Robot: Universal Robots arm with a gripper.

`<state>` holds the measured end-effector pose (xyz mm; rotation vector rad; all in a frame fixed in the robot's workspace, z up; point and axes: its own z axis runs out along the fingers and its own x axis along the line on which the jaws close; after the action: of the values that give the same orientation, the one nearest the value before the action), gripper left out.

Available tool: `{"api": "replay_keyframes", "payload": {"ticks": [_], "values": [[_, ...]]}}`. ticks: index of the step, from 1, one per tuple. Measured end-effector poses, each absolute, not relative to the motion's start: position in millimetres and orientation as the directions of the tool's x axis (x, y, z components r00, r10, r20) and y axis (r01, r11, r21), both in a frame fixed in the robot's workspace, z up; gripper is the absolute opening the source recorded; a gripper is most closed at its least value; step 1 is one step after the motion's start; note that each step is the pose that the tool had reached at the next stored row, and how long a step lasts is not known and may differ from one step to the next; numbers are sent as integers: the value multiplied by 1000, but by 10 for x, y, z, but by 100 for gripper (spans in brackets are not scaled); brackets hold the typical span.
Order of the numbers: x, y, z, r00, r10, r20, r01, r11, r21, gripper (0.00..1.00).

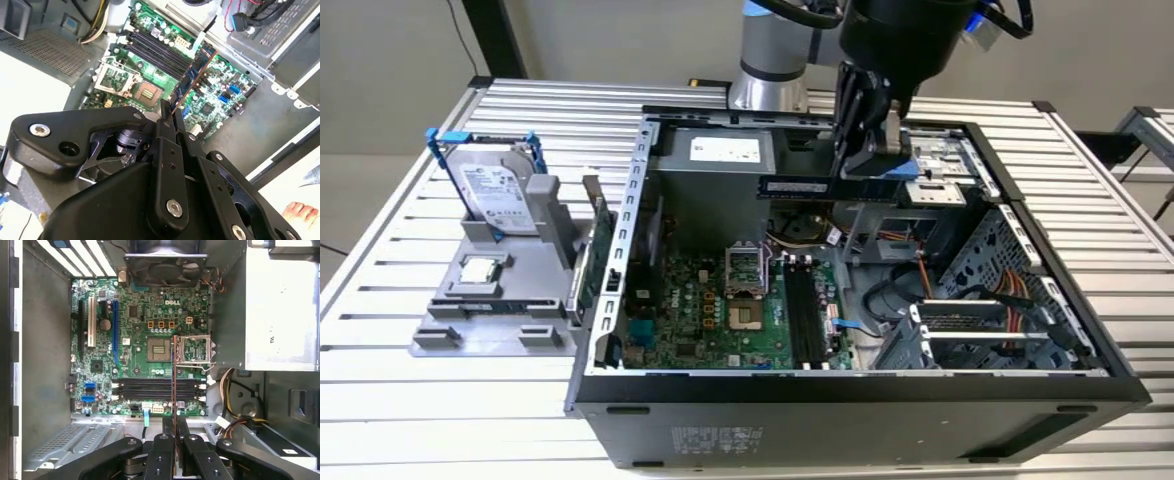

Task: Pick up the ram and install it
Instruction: 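Insert the ram into the slot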

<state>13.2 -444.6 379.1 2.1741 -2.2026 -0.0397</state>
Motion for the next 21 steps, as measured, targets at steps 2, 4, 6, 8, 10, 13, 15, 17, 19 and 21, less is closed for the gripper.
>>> {"api": "replay_keyframes", "payload": {"ticks": [2,4,6,8,10,13,15,17,19,21], "values": [[140,-4416,3791,-12,-1000,15,-999,13,51,0],[147,-4393,3791,-10,-1000,15,-999,11,51,0],[156,-4380,3791,-6,-1000,15,-999,7,51,0],[164,-4374,3791,2,-1000,15,-999,-1,51,0],[171,-4371,3791,12,-1000,15,-999,-11,51,0],[175,-4369,3791,13,-1000,15,-999,-13,51,0],[175,-4369,3791,13,-1000,15,-999,-13,51,0],[175,-4368,3791,14,-1000,15,-999,-13,51,0],[175,-4368,3791,14,-1000,15,-999,-13,51,0],[175,-4368,3791,14,-1000,15,-999,-13,51,0]]}}
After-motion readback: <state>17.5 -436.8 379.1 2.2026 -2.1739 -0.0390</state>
